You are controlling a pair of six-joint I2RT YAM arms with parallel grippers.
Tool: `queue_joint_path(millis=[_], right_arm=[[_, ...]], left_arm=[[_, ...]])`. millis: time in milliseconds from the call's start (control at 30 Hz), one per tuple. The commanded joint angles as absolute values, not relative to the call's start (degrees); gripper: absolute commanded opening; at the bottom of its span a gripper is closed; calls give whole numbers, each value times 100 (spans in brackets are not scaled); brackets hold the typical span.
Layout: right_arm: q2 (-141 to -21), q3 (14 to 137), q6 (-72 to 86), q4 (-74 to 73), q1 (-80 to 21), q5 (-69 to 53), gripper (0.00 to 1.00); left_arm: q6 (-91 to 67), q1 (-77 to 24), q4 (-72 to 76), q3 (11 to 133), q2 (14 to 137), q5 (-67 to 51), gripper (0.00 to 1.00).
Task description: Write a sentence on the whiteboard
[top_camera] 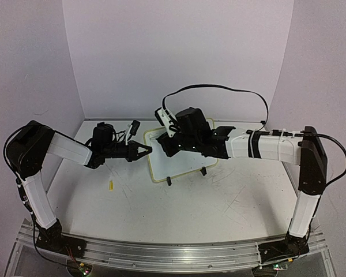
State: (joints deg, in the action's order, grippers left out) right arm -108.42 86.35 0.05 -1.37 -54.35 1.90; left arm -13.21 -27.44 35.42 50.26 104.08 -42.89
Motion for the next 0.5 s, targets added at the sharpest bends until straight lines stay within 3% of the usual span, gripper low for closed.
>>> queue_joint_path(millis=[0, 467], right_arm=[[-10978, 8910, 47, -53, -5421, 218, 0], [-10914, 8778, 89, -54, -5387, 679, 0]], left_arm=[[-923, -2700, 3120, 5141, 10301, -3771, 0], [-914, -2703, 3098, 5125, 10283, -3753, 0]])
